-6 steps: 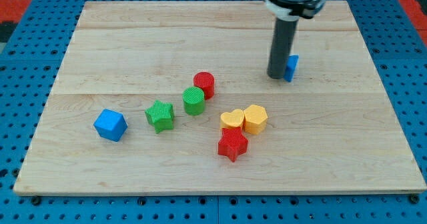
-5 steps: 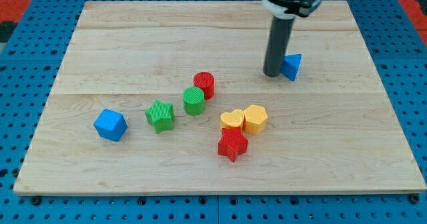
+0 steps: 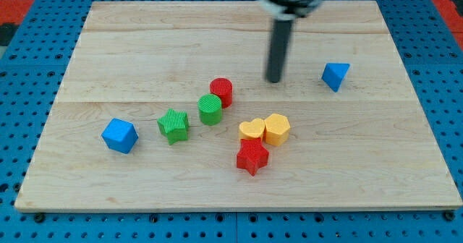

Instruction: Separate the red circle from the green circle

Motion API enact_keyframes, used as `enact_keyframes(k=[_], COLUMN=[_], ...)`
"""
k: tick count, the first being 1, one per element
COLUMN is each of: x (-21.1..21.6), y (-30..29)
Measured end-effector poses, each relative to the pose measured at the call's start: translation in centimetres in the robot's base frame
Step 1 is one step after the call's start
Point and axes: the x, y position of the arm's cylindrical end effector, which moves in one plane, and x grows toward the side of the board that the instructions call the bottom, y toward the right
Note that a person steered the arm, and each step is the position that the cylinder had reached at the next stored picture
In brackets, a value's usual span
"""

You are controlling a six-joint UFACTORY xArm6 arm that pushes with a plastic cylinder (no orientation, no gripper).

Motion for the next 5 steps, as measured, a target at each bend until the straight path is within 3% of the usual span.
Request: enact_keyframes(k=[1, 2, 3, 4, 5], x=[3.6, 5.9, 11.9, 13.5, 11.5], y=[-7.5, -6.9, -4.0, 3.2, 6.3])
